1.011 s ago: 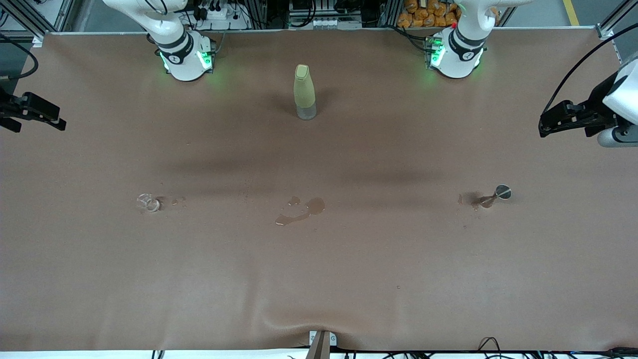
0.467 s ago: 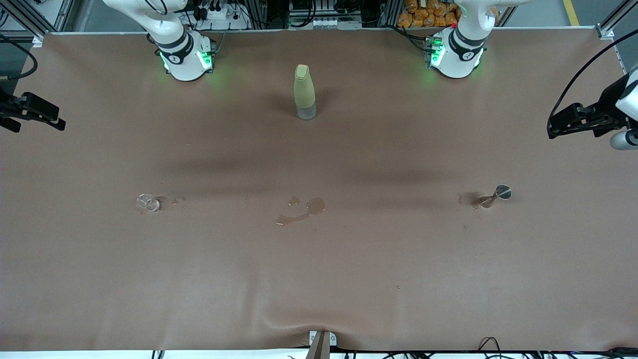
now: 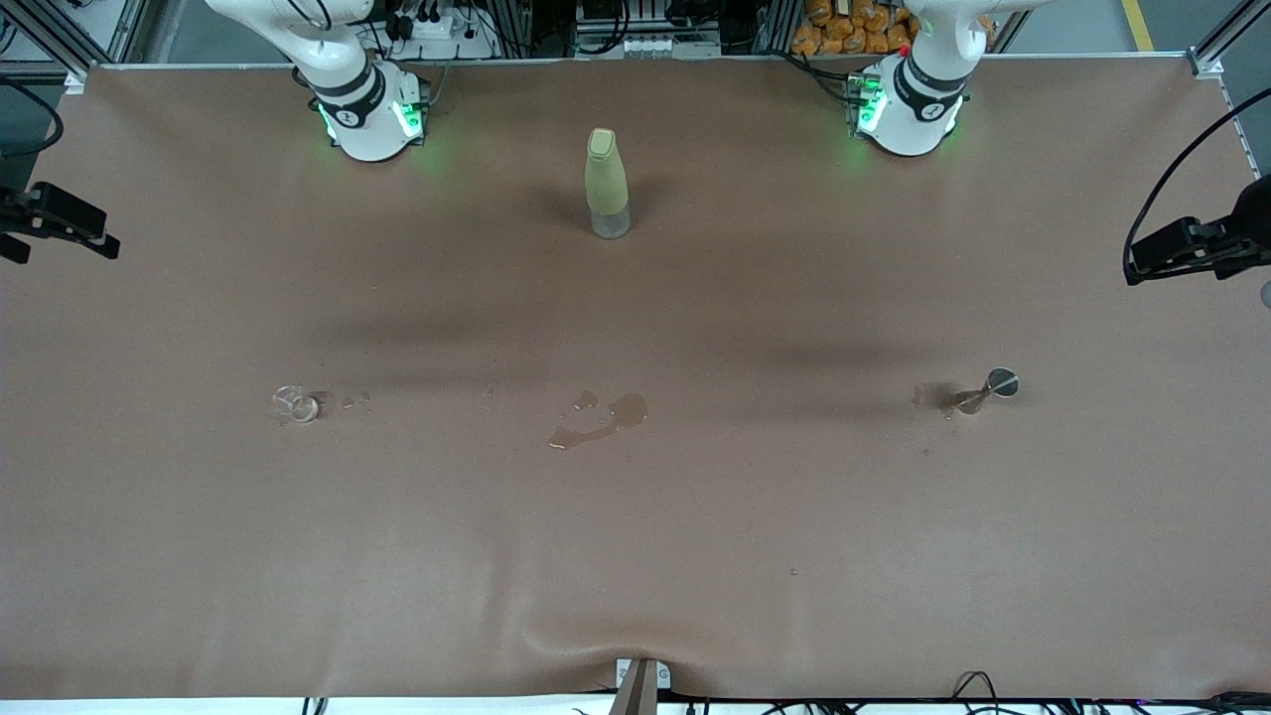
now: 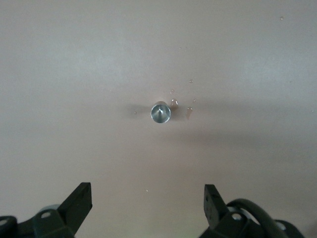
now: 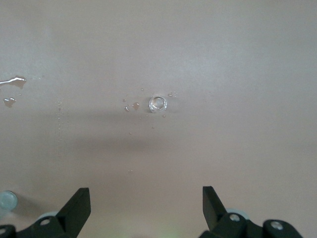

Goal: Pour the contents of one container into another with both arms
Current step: 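Move the left gripper down toward the steel jigger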

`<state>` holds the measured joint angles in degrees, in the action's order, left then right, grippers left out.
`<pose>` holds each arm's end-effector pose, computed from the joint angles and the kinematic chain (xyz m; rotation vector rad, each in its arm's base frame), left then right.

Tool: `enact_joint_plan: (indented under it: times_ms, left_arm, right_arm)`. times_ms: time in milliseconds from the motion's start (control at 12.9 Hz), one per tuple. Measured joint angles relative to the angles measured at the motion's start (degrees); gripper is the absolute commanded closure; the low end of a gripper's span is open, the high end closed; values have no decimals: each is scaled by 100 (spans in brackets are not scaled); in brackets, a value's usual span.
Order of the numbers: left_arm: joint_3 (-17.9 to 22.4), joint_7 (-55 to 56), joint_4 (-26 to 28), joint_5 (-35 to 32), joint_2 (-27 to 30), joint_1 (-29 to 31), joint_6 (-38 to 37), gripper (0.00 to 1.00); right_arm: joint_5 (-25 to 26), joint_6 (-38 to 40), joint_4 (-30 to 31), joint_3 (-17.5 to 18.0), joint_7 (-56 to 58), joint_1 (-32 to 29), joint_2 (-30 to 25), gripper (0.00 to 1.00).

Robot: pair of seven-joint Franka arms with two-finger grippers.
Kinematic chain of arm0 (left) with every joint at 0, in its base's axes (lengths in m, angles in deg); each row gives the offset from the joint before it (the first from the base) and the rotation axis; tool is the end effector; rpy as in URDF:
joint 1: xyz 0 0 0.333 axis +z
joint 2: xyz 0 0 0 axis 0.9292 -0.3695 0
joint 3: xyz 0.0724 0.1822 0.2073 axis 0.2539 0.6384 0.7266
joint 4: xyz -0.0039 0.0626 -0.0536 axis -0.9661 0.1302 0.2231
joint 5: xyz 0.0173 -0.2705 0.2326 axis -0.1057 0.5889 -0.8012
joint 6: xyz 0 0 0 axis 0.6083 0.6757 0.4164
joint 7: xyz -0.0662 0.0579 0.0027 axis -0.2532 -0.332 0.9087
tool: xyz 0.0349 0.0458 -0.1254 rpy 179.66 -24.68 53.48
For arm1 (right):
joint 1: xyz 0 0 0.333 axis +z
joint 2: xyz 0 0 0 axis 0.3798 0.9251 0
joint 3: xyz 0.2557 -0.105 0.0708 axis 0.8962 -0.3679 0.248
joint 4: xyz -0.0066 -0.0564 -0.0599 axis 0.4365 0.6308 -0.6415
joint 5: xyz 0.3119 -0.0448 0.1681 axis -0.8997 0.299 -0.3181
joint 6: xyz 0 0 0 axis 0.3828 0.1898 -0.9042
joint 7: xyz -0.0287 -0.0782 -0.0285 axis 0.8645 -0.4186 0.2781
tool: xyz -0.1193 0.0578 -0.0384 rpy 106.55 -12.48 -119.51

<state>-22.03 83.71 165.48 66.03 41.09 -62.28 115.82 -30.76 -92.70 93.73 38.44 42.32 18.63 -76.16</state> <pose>0.5263 0.0276 0.5491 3.1371 0.0449 -0.0462 0.5025 -0.0572 0.5747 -3.1190 -0.0796 0.0608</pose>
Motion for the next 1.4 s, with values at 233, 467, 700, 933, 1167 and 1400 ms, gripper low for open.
enact_joint_plan:
  times_ms: [233,467,700,933,1167,1400]
  left_arm:
    - [4,-869,14,328,-160,323,96,0]
    - [22,-2043,25,991,-442,973,134,0]
    - [30,-3273,38,1415,-802,1451,164,0]
    - [25,-4071,44,2097,-1154,1681,333,0]
    - [25,-5385,63,2879,-1476,2048,210,0]
    - [25,-6822,103,3403,-1916,2336,-30,0]
  right_arm:
    - [1,0,0,-19,265,-128,1,0]
    - [4,1,0,-35,513,-219,2,0]
    - [11,1,0,-43,835,-315,6,0]
    - [166,1,0,-93,1632,-399,20,0]
    - [327,-1,0,-226,2833,-448,45,0]
    - [338,-2,0,-415,4165,-458,79,0]
